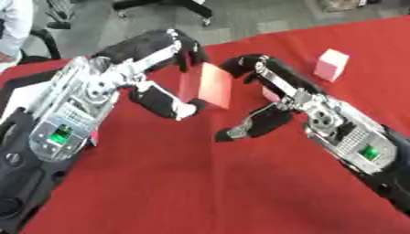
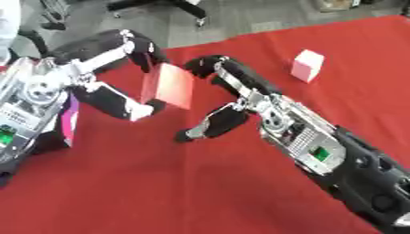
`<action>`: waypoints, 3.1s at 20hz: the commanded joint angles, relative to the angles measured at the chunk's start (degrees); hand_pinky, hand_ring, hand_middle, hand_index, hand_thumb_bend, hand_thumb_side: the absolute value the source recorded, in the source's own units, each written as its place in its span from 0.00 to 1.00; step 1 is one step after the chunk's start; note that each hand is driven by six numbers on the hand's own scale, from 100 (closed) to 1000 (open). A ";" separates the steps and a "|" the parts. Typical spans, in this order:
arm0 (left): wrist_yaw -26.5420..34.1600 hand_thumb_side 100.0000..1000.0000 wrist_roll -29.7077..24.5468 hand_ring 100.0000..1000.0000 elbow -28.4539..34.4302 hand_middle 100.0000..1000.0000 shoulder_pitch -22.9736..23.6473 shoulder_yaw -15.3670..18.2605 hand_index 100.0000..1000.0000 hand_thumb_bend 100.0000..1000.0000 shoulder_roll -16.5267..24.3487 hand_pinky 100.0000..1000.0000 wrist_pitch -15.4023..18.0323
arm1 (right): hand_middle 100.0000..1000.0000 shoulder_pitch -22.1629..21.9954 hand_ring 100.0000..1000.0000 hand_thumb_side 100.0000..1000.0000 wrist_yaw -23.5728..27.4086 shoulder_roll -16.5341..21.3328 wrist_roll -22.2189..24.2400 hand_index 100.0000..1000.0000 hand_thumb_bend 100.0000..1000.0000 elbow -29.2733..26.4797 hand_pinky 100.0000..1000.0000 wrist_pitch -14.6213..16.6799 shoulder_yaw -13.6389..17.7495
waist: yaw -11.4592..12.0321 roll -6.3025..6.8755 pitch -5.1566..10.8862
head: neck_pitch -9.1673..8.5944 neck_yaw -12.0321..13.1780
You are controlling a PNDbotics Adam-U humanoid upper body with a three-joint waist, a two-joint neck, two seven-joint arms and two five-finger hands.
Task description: Pick up the objects with one hand, pass them to the other hand, and then place them into the box on the other side of the table.
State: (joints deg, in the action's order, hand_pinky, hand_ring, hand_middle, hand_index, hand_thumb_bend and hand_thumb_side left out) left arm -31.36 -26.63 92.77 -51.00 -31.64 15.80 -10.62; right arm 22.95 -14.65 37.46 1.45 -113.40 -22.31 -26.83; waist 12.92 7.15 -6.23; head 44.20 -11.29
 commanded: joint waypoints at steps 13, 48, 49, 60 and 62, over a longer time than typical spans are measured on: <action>6.13 0.00 8.47 0.54 5.04 0.33 5.89 12.74 0.37 0.00 13.18 0.69 -8.31 | 0.70 -4.55 0.76 0.16 3.62 5.10 -5.85 0.81 0.76 -1.20 0.71 1.64 4.55 | 0.01 -1.67 0.75 | -0.08 3.35; 2.50 0.00 17.81 0.54 -25.80 0.35 7.58 20.18 0.39 0.00 16.93 0.69 -7.56 | 0.66 -7.87 0.75 0.19 16.73 11.65 -20.62 0.78 0.71 -1.20 0.68 7.44 18.85 | -1.32 -4.07 -1.46 | -0.08 7.34; 2.02 0.00 18.23 0.54 -26.93 0.35 7.38 20.30 0.40 0.00 16.62 0.69 -7.32 | 0.66 -7.77 0.75 0.19 16.85 11.69 -20.78 0.78 0.71 -1.20 0.68 7.56 18.99 | -1.39 -4.12 -1.55 | -0.08 7.26; -1.94 0.18 20.86 0.74 -34.05 0.63 6.34 21.01 0.73 0.28 14.88 0.78 -4.71 | 0.66 -7.19 0.75 0.19 17.59 12.39 -21.57 0.78 0.71 -1.20 0.68 8.25 19.99 | -1.80 -4.21 -2.00 | -0.08 8.03; -3.00 0.27 20.45 0.79 -34.42 0.70 6.39 21.01 0.78 0.36 14.93 0.81 -4.56 | 0.66 -7.18 0.75 0.19 17.71 12.51 -21.70 0.78 0.71 -1.20 0.68 8.31 20.15 | -1.82 -4.17 -1.99 | -0.08 8.15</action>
State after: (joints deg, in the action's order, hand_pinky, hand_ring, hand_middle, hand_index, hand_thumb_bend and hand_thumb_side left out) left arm -33.59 -6.12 58.17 -43.40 -11.35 29.60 -15.44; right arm 15.09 2.84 47.76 -19.90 -113.44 -14.06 -7.67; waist 11.05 3.67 -7.97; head 44.20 -3.42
